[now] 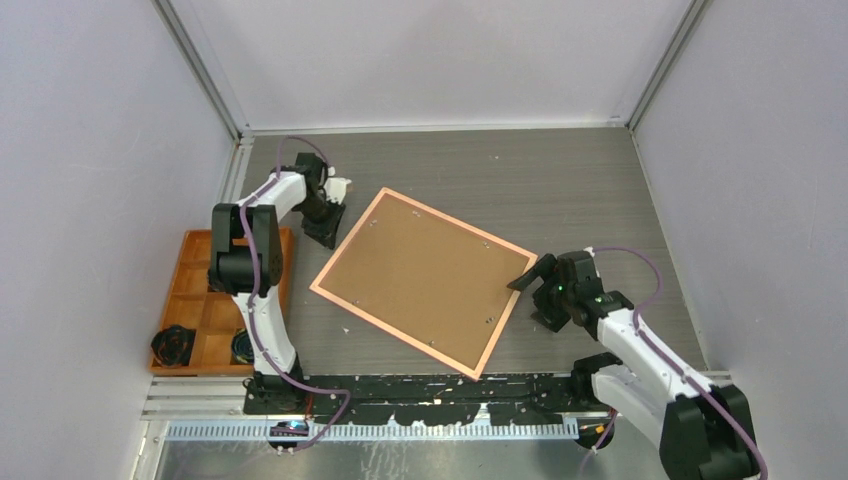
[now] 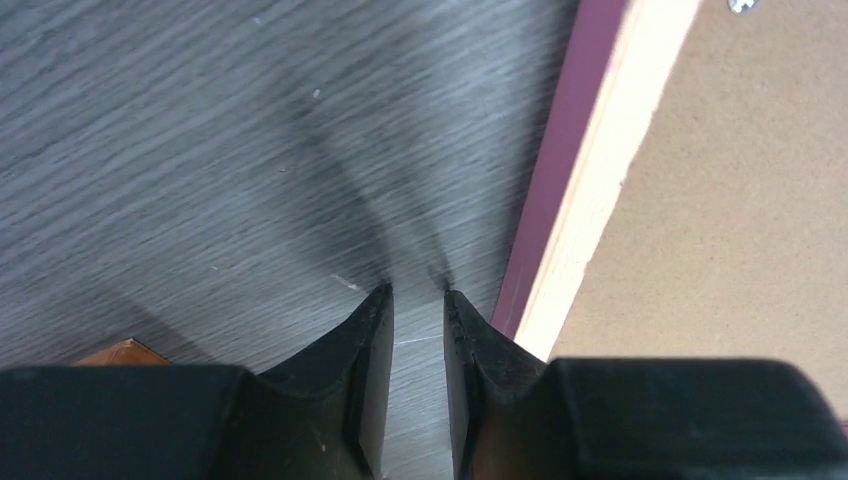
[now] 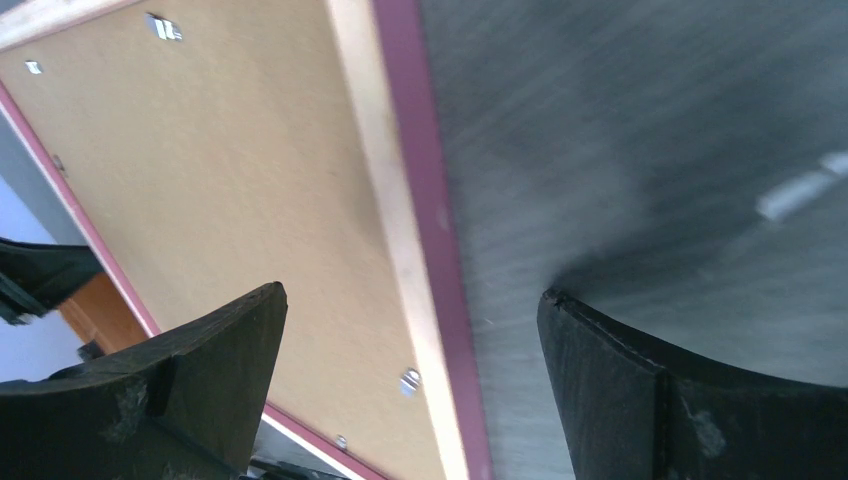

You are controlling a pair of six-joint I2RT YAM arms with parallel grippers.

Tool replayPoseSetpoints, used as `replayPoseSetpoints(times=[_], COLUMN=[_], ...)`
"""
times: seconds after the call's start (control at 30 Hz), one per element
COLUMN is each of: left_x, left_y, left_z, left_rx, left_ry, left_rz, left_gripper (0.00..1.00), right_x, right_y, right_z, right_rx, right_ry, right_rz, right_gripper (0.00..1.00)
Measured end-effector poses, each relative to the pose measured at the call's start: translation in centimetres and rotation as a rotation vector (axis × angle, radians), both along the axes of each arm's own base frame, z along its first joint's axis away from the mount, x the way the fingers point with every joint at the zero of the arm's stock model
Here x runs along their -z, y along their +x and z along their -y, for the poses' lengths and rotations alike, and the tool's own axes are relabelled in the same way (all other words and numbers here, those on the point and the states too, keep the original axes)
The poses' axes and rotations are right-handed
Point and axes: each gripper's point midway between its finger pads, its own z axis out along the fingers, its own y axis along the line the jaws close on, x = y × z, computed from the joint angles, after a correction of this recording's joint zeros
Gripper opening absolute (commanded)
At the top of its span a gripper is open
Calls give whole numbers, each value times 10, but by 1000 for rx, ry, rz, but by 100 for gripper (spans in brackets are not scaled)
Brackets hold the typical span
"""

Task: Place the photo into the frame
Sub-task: Adjust the photo frame at the center of the board.

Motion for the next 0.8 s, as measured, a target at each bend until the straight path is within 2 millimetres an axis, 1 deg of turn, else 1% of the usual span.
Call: replayPoseSetpoints(times=[0.13, 0.23, 0.37, 0.47, 0.53, 0.57, 0.67, 0.73, 0.8], left_x=[1, 1, 2, 2, 2, 2, 1, -2, -9], left_y=[-19, -32, -54, -78, -98, -106, -139, -155, -163], left_z=[8, 16, 27, 42, 54, 58, 75, 83, 90], left_rx=[64, 120, 197, 264, 313, 327, 381, 410, 430], left_ry=[-11, -12, -19, -50, -80, -95, -154, -189, -220], left_rz=[-10, -13, -31, -69, -106, -124, -204, -234, -242], left_gripper=[28, 29, 29, 29, 29, 29, 31, 33, 34], right_x=[-1, -1, 0, 0, -1, 0, -1, -4, -12], right_y=[30, 50, 78, 96, 108, 112, 129, 138, 148], right_z=[-9, -9, 10, 28, 39, 43, 54, 58, 63], right_rx=[-10, -24, 9, 41, 56, 60, 72, 69, 70], right_ry=[10, -18, -66, -96, -114, -120, -131, -136, -141], right_rz=[12, 2, -7, -11, -14, -16, -23, -29, -18], right_gripper=[100, 100, 100, 100, 100, 100, 100, 100, 100])
